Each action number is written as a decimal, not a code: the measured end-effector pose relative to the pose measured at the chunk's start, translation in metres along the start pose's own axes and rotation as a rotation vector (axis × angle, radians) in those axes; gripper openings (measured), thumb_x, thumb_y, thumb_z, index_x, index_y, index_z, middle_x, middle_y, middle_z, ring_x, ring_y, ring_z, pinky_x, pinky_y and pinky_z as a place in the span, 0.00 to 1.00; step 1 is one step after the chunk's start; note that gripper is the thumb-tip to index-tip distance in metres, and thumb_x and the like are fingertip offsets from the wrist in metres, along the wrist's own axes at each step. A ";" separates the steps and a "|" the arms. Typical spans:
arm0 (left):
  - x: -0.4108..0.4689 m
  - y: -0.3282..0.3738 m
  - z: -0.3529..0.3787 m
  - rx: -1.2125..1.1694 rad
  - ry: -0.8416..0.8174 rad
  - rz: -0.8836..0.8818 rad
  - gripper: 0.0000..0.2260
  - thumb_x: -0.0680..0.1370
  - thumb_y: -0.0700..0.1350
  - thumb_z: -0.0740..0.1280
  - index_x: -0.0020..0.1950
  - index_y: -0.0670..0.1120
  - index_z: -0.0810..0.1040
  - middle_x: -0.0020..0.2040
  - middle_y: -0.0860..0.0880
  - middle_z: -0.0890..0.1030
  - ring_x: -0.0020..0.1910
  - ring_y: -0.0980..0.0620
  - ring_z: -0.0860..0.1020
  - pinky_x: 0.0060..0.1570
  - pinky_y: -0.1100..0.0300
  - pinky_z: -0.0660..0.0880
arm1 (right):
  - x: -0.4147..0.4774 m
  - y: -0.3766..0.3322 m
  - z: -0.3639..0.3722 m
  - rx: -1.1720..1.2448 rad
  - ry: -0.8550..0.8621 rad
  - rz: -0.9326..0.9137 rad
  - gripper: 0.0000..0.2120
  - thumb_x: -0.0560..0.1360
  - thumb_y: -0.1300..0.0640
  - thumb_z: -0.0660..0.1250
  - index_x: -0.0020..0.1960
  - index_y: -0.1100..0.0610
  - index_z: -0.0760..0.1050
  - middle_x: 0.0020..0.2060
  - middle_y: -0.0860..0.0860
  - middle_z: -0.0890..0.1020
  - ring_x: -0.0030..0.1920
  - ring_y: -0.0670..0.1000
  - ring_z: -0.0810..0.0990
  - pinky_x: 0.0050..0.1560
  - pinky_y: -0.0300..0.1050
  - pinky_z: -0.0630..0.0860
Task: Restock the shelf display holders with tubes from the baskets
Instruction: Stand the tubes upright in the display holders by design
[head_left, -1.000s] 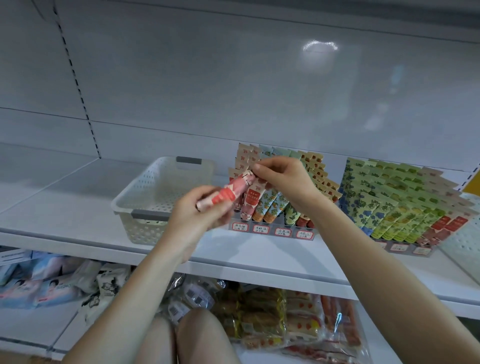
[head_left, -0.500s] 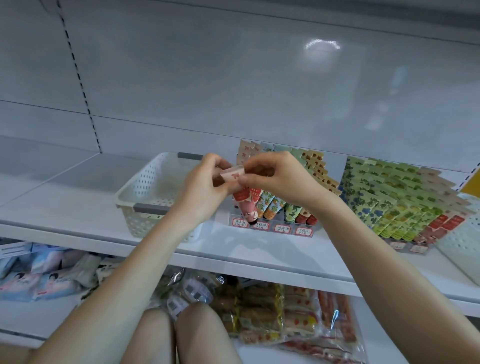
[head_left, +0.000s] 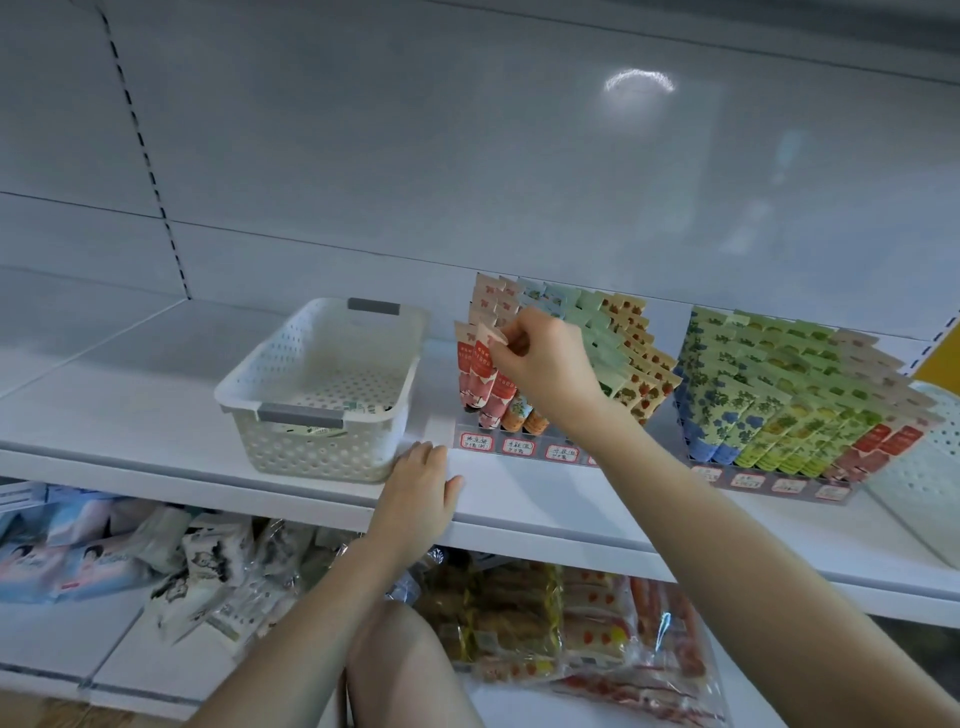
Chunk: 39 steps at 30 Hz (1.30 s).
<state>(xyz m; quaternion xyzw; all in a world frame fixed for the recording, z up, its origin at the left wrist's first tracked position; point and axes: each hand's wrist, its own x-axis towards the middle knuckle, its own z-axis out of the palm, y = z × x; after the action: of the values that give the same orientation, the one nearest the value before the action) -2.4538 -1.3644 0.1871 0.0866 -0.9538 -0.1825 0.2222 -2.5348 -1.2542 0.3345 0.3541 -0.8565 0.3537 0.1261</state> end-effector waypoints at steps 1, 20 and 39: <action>0.000 -0.001 0.003 0.018 0.028 0.012 0.06 0.72 0.38 0.69 0.42 0.36 0.75 0.39 0.41 0.78 0.39 0.40 0.78 0.38 0.51 0.75 | 0.000 0.000 0.004 -0.007 -0.010 -0.004 0.07 0.75 0.63 0.63 0.43 0.68 0.74 0.36 0.61 0.79 0.39 0.59 0.77 0.42 0.52 0.74; -0.001 -0.007 0.015 0.172 0.137 0.088 0.15 0.74 0.44 0.53 0.34 0.41 0.74 0.34 0.45 0.76 0.35 0.46 0.77 0.35 0.54 0.76 | 0.020 0.004 0.030 -0.304 -0.144 0.010 0.08 0.76 0.69 0.58 0.42 0.65 0.73 0.37 0.61 0.78 0.38 0.59 0.76 0.36 0.45 0.69; -0.001 -0.007 0.016 0.142 0.166 0.101 0.16 0.75 0.45 0.53 0.35 0.40 0.75 0.35 0.45 0.76 0.36 0.46 0.77 0.36 0.54 0.77 | 0.018 0.006 0.026 -0.246 -0.164 0.025 0.18 0.75 0.64 0.59 0.29 0.59 0.58 0.26 0.53 0.65 0.33 0.56 0.66 0.32 0.44 0.62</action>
<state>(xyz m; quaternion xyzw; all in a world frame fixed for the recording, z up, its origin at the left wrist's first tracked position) -2.4593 -1.3654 0.1709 0.0689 -0.9459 -0.0953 0.3025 -2.5512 -1.2784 0.3216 0.3529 -0.9052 0.2175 0.0936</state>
